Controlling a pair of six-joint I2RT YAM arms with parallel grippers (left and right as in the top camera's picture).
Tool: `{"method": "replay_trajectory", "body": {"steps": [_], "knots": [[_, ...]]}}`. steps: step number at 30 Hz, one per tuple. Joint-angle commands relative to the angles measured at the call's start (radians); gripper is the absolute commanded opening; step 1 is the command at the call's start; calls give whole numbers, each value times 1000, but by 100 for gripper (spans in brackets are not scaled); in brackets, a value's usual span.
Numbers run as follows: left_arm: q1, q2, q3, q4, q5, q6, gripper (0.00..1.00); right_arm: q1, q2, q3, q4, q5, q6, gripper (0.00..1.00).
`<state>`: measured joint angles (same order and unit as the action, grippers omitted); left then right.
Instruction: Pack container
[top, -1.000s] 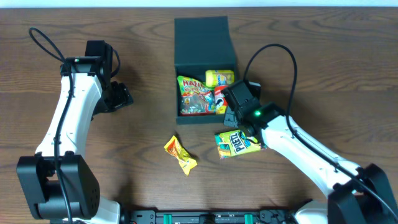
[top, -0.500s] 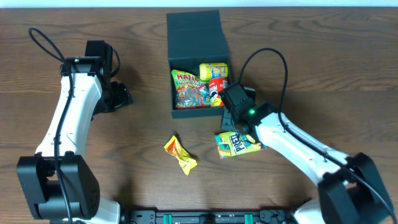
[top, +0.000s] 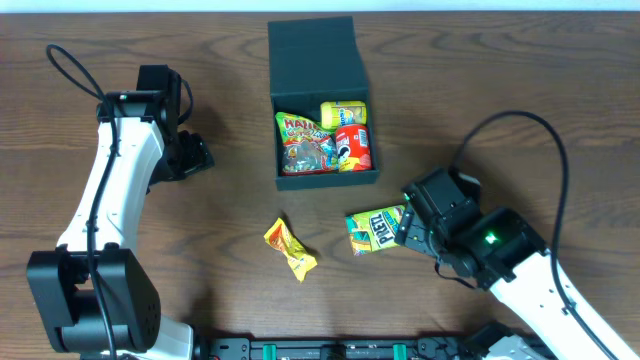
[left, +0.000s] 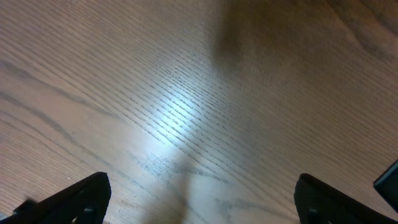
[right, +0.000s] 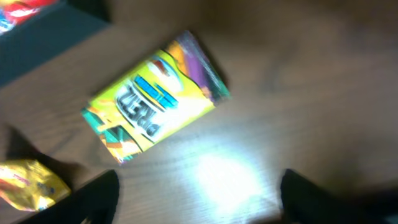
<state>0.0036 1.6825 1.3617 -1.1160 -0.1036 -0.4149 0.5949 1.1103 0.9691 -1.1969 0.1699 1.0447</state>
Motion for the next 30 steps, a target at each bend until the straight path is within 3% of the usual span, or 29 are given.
{"method": "replay_trajectory", "body": {"steps": [1,5,8,12,23,30], "knots": [[3,4,-4,-2,0,-4,95,9,-19,-37,-11,-79,375,99],[3,4,-4,-2,0,-4,95,9,-25,-154,121,-131,746,99],[3,4,-4,-2,0,-4,95,9,-24,-254,330,-192,874,99],[3,4,-4,-2,0,-4,95,4,10,-338,541,-197,905,98],[3,4,-4,-2,0,-4,95,-68,240,-313,644,-261,904,95],[3,5,-4,-2,0,-4,95,-101,346,-209,626,-265,801,94]]}}
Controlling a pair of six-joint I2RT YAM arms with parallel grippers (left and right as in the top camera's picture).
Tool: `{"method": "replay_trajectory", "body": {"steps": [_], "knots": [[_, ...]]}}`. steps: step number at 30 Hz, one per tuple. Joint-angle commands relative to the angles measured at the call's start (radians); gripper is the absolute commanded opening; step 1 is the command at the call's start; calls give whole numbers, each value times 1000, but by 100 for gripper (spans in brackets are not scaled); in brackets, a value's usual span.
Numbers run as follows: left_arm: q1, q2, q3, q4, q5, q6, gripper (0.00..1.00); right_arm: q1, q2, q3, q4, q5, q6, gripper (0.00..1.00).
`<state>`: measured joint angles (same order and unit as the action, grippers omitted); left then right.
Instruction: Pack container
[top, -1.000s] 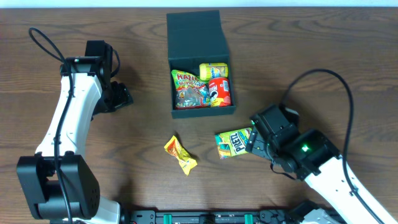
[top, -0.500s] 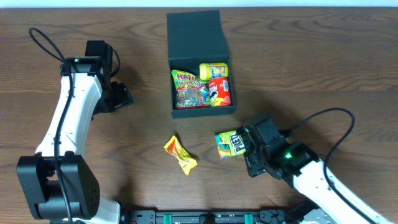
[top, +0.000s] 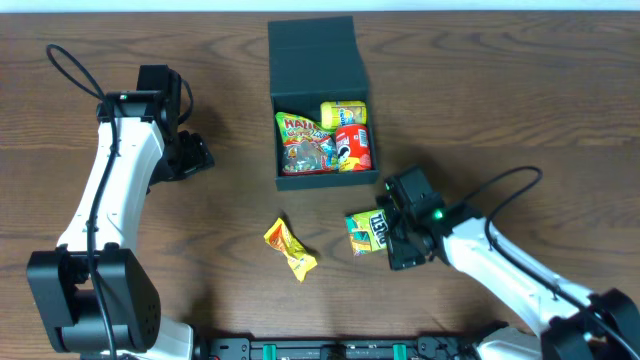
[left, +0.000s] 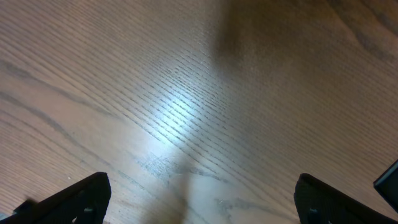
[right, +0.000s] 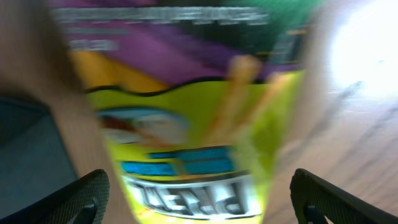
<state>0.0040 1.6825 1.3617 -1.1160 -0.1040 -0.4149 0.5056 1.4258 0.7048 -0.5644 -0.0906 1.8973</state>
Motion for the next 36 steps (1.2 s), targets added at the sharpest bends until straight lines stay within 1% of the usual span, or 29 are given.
{"method": "replay_trajectory", "body": {"steps": [1,8,23,27,31,36], "knots": [[3,5,-4,-2,0,-4,95,-13,45,68,-10,-5,-58,94],[3,5,-4,-2,0,-4,95,-13,129,104,-24,-65,-70,93],[3,5,-4,-2,0,-4,95,-11,137,104,-148,-63,-70,92],[3,4,-4,-2,0,-4,95,-6,137,104,-184,-46,-71,92],[3,5,-4,-2,0,-4,95,-6,137,103,-215,-24,-127,93],[3,4,-4,-2,0,-4,95,8,137,103,-241,40,-126,97]]}}
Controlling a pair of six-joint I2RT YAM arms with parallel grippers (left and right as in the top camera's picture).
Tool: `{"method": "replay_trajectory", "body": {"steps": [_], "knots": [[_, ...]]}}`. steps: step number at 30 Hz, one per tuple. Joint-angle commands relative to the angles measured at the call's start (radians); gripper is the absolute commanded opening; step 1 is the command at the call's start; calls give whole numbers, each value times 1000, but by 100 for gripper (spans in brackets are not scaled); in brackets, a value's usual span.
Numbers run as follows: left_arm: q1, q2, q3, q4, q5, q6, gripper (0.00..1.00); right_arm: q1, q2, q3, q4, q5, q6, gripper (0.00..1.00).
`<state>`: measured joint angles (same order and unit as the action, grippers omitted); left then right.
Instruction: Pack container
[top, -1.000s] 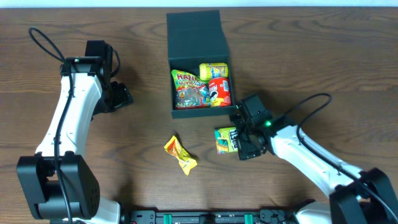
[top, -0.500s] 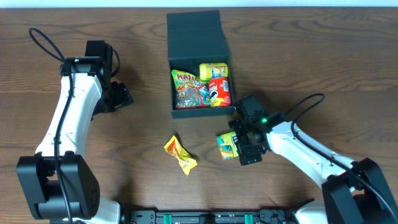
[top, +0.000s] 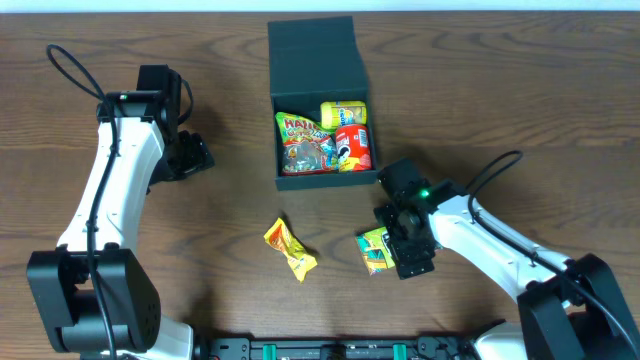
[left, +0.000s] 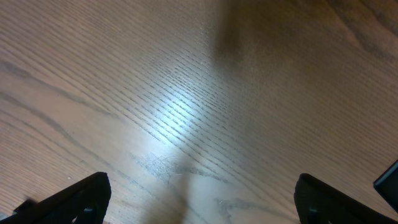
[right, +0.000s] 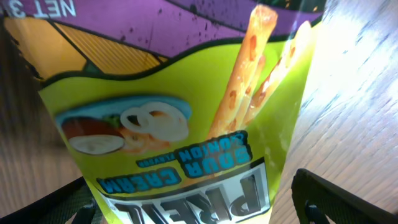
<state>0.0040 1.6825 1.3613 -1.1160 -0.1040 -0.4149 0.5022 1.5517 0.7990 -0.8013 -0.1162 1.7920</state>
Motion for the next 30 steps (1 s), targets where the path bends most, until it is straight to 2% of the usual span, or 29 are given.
{"method": "replay_trajectory", "body": {"steps": [1,7,25,27,30], "knots": [[3,4,-4,-2,0,-4,95,14,11,9,-2,73,-21,98],[3,4,-4,-2,0,-4,95,28,11,8,1,151,-43,99],[3,5,-4,-2,1,-4,95,58,67,5,80,162,-62,96],[3,5,-4,-2,0,-4,95,58,70,5,80,163,-62,93],[3,4,-4,-2,0,-4,95,62,71,5,80,173,-73,83]]}}
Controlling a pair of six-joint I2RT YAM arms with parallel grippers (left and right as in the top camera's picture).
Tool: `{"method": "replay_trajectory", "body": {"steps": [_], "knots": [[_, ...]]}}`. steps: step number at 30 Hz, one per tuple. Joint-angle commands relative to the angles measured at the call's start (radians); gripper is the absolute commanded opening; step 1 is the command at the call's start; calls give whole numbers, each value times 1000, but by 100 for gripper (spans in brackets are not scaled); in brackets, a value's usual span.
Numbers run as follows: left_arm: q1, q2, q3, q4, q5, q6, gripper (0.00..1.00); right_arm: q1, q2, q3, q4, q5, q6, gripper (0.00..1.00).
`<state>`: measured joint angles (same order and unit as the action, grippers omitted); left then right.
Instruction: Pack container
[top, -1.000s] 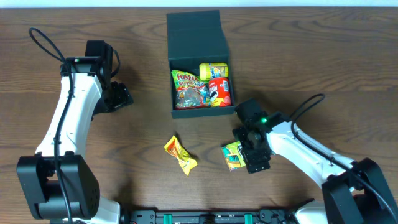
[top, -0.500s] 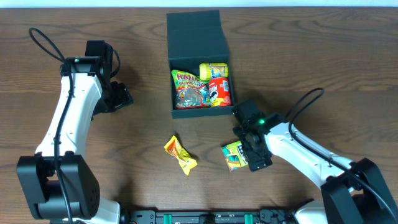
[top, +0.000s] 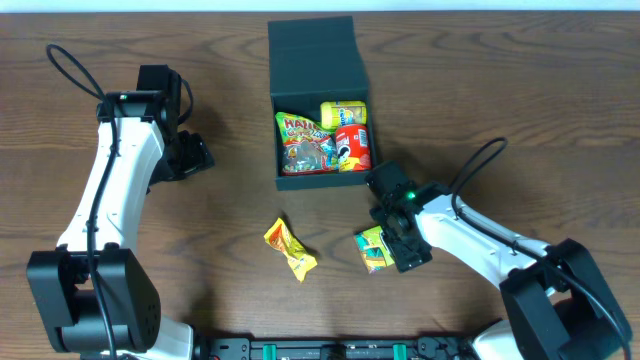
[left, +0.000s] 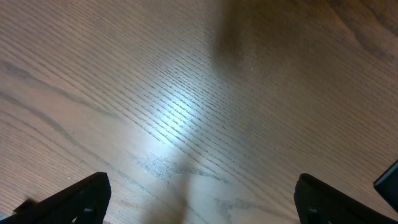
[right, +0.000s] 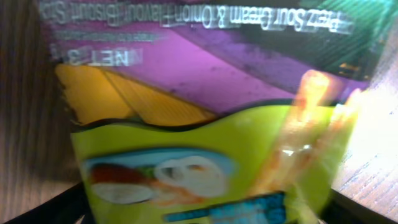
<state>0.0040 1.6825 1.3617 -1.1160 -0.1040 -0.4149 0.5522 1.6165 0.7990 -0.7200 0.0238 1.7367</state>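
Note:
The dark box stands open at the table's back middle, holding a Haribo bag, a yellow pack and a red can. In front of it lies the yellow-green Pretz packet, which fills the right wrist view. My right gripper is down over it, open, with one dark finger at each side of the packet. A yellow wrapped snack lies to the packet's left. My left gripper hovers open over bare wood, far left of the box.
The box's lid stands up behind the open compartment. A black cable loops up from the right arm. The table's front edge carries a black rail.
My right gripper has shifted slightly left and closer onto the Pretz packet, which now looms larger and blurred in the wrist view. The left arm has not moved.
My right gripper first hung to the right of the Pretz packet lying flat in front of the box. It then came over the packet's right end. The packet then sat lower and half hidden under the gripper, where it stays. The left arm stayed still.

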Motion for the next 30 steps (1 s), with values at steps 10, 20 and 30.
{"method": "replay_trajectory", "body": {"steps": [10,20,30], "knots": [[3,4,-4,-2,0,-4,95,16,5,5,0,41,-59,67],[3,5,-4,-2,0,-4,95,77,-24,5,13,40,-184,59],[3,5,-4,-2,0,-4,95,201,-175,19,13,-10,-378,57]]}}
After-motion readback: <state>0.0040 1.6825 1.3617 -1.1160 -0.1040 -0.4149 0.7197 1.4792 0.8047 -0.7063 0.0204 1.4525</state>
